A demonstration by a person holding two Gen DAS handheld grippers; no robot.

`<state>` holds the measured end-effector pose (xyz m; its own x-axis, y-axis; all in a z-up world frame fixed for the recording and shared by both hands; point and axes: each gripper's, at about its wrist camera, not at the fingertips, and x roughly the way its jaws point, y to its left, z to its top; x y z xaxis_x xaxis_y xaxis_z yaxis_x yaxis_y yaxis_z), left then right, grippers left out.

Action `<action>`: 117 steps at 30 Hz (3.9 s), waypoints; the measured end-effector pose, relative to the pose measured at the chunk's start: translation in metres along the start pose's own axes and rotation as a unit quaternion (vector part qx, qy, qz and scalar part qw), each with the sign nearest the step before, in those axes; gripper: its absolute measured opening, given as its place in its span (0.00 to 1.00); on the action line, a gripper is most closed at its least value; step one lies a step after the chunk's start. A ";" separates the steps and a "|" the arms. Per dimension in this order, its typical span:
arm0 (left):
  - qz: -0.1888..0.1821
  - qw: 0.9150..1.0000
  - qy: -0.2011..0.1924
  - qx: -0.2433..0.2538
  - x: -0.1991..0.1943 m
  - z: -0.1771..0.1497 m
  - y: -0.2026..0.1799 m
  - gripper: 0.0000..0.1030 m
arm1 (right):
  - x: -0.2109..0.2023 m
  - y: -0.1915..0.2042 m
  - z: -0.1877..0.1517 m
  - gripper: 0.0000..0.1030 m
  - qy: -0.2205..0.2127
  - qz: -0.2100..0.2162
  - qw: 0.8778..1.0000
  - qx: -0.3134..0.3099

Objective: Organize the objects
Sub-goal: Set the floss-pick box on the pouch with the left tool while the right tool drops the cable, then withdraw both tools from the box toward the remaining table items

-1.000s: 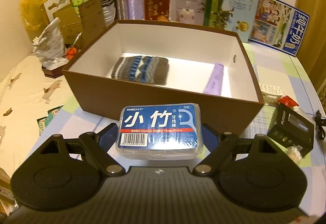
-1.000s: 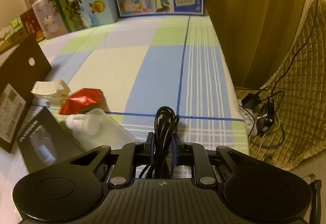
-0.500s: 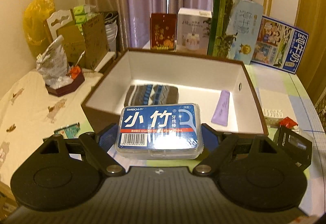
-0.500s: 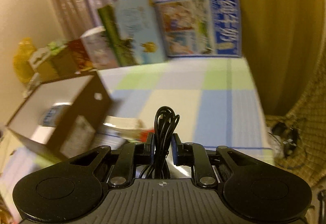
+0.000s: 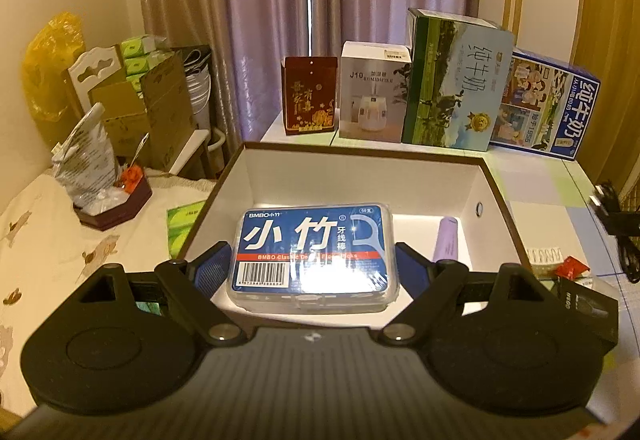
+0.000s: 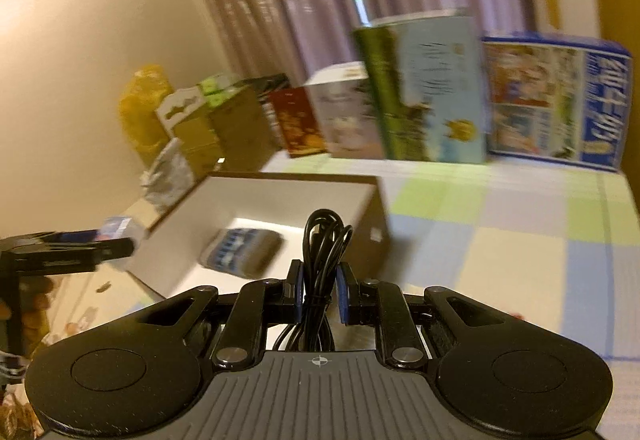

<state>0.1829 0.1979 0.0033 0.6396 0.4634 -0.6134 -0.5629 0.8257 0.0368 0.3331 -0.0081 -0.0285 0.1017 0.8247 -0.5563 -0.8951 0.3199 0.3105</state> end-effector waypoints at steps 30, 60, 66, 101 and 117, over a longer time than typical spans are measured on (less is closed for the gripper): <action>-0.061 0.989 0.126 0.046 0.135 0.008 0.037 0.81 | 0.147 0.054 0.001 0.13 0.098 -0.045 0.994 0.014; -0.084 0.982 0.157 0.065 0.154 0.014 0.041 0.85 | 0.170 0.053 -0.006 0.13 0.124 -0.065 0.990 0.025; -0.081 0.981 0.164 0.067 0.151 0.011 0.042 0.87 | 0.166 0.053 -0.002 0.41 0.102 -0.063 0.992 0.033; -0.087 0.984 0.141 0.059 0.088 0.024 0.022 0.88 | 0.091 0.065 -0.011 0.72 0.071 -0.073 0.994 0.036; -0.105 0.984 0.123 0.070 0.043 0.014 -0.017 0.88 | 0.022 0.052 -0.031 0.73 0.051 -0.079 0.995 0.044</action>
<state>0.2274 0.2085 -0.0126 0.5784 0.1994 -0.7910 -0.3434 0.9391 -0.0144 0.2755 0.0120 -0.0480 0.1891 0.7115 -0.6768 -0.8298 0.4843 0.2773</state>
